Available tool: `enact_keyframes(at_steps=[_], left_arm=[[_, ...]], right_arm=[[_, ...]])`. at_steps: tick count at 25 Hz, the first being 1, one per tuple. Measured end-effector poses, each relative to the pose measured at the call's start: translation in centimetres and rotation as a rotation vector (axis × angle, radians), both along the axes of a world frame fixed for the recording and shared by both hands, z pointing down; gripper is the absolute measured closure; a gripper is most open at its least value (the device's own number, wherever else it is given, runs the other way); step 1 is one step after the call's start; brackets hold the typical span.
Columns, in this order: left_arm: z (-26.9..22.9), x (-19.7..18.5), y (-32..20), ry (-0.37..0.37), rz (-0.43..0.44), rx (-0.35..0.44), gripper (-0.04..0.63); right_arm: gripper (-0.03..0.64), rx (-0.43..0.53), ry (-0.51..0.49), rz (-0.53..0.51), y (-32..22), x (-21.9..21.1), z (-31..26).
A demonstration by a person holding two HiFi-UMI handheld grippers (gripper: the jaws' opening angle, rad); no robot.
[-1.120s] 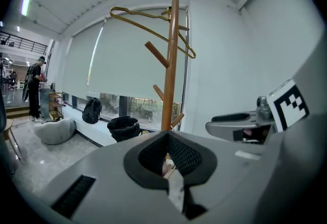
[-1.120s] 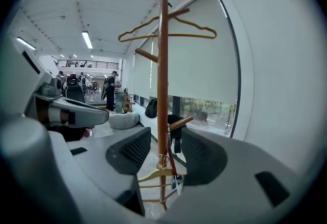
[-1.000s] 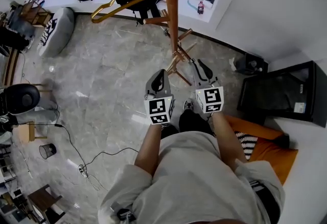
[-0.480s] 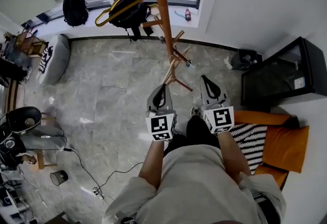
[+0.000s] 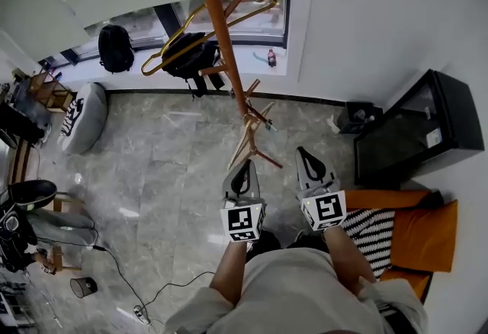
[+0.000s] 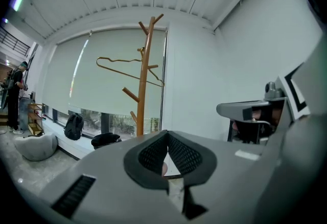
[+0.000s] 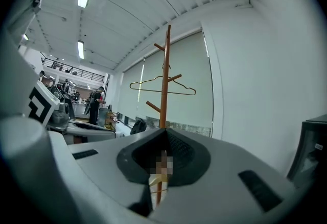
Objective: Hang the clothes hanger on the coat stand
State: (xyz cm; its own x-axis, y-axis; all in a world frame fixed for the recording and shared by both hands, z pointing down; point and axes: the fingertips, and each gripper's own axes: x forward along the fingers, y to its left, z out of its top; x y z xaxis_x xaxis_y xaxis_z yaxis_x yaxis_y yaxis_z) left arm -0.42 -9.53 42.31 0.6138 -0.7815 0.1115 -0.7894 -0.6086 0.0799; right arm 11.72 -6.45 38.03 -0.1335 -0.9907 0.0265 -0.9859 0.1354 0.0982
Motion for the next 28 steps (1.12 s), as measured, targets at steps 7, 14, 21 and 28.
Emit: enact_keyframes(at_steps=[7,14,21,28], left_arm=[[-3.3,3.1,3.5,0.021,-0.027,0.037,0.586],[-5.1,5.5,6.4,0.023,-0.053,0.074,0.586],[-5.5,6.9,8.2,0.012,-0.048,0.094,0.586],[-6.2,7.3,8.9,0.016,-0.062,0.105,0.586]], right_arm=[[0.612,0.071,0.024,-0.04,3.3,3.8,-3.6],[0.612,0.082,0.013,-0.096,6.0,4.6,-4.7],[0.612,0.093,0.009,-0.126,7.7,4.4,-4.2],[0.612,0.091,0.014,-0.156,7.9,4.0,-4.6]])
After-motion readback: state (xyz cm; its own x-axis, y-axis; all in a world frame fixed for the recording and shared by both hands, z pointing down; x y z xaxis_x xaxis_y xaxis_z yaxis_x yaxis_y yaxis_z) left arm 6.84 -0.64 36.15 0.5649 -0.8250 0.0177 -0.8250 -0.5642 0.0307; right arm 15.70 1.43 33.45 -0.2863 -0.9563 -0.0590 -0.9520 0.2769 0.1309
